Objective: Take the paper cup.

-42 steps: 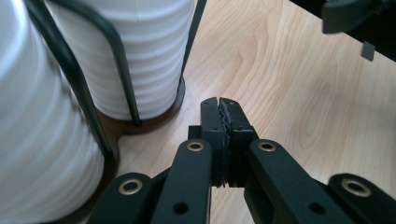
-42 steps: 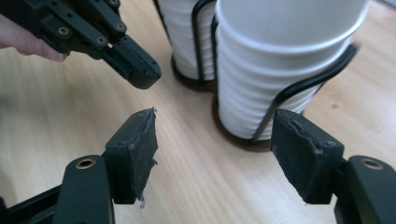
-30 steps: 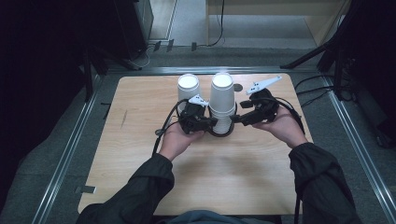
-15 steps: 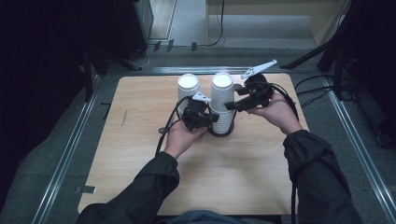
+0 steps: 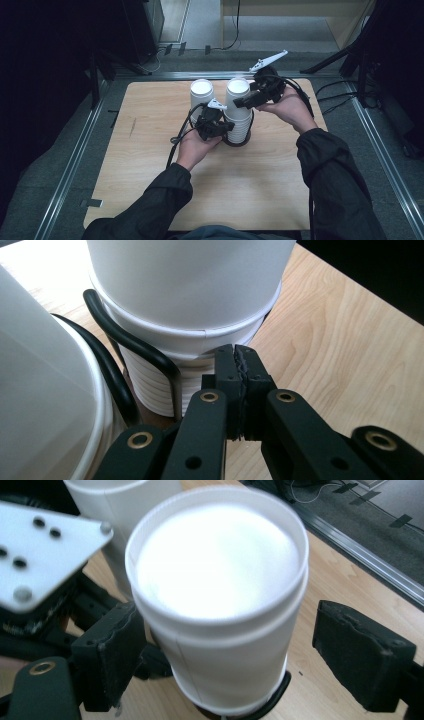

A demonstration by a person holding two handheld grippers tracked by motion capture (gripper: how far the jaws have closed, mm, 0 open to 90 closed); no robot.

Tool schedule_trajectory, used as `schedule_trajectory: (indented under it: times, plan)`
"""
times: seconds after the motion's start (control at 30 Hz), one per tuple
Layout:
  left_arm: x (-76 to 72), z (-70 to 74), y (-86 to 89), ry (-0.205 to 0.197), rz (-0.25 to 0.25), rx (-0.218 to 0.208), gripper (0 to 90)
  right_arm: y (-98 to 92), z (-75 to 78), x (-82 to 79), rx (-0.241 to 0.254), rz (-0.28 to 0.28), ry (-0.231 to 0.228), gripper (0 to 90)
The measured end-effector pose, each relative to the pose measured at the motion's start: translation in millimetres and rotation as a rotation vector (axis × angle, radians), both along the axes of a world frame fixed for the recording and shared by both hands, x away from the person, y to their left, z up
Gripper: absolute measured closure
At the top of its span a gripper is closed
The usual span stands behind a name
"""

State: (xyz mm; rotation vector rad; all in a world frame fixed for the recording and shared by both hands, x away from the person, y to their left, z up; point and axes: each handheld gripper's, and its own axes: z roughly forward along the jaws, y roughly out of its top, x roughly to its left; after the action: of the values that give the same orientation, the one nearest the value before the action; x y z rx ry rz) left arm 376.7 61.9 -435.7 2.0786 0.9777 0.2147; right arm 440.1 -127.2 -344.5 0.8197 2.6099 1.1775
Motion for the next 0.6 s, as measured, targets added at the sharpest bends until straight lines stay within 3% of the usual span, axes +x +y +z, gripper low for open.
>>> schedule_trajectory:
  times: [0.1, 0.4, 0.6]
  plan:
    - [-2.8, 0.5, -3.3, -0.016, 0.021, 0.019, 89.9, 8.2, 3.1, 2.9, -0.004, -0.001, 0.005, 14.1]
    - [-7.9, -2.3, -5.9, -0.056, 0.050, 0.023, 89.9, 20.8, 8.5, 6.5, -0.021, -0.017, 0.001, 15.3]
    - [-8.6, -2.6, -6.3, -0.056, 0.060, 0.020, 89.9, 27.1, 9.6, 7.2, -0.048, -0.015, -0.018, 20.8]
